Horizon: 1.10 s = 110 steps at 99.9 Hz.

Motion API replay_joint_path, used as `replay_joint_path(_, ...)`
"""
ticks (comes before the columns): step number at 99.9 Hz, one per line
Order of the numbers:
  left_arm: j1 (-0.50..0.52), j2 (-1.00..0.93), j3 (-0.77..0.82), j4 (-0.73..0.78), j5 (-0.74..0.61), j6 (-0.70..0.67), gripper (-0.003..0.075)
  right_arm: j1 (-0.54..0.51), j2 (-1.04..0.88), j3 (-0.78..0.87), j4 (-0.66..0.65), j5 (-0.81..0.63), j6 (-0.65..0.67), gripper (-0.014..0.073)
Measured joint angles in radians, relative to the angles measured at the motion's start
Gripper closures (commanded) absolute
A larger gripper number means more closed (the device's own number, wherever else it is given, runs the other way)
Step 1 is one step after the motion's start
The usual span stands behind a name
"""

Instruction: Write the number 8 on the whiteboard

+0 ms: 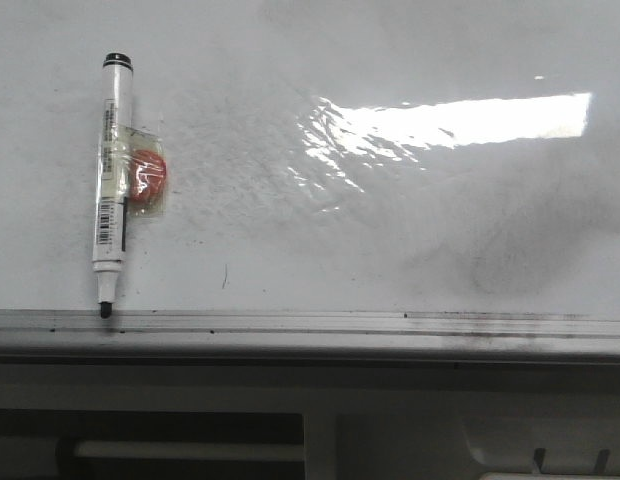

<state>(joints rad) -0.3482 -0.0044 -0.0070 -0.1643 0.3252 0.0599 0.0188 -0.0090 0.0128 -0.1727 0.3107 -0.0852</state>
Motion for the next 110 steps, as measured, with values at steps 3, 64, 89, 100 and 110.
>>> replay_joint_path(3, 0.0, 0.0, 0.0, -0.017, -0.007, 0.0, 0.0741, 0.0, 0.0, 0.0, -0.019, -0.008, 0.0, 0.0657)
replay_joint_path(64, 0.0, 0.0, -0.008, -0.614, -0.21, 0.0, 0.0741, -0.002, 0.0, -0.035, 0.378, -0.333, 0.148, 0.0656)
replay_joint_path(89, 0.0, 0.239, -0.217, -0.372, -0.052, 0.0, 0.0672, -0.002, 0.087, -0.294, 0.317, 0.068, 0.146, 0.0651)
replay_joint_path(100, -0.004, 0.424, -0.305, -0.334, -0.023, 0.008, 0.043, -0.002, 0.183, -0.393, 0.269, 0.177, 0.145, 0.0531)
replay_joint_path(110, -0.025, 0.564, -0.379, -0.323, 0.001, 0.064, 0.0305, -0.002, 0.245, -0.451, 0.26, 0.226, 0.145, 0.0273)
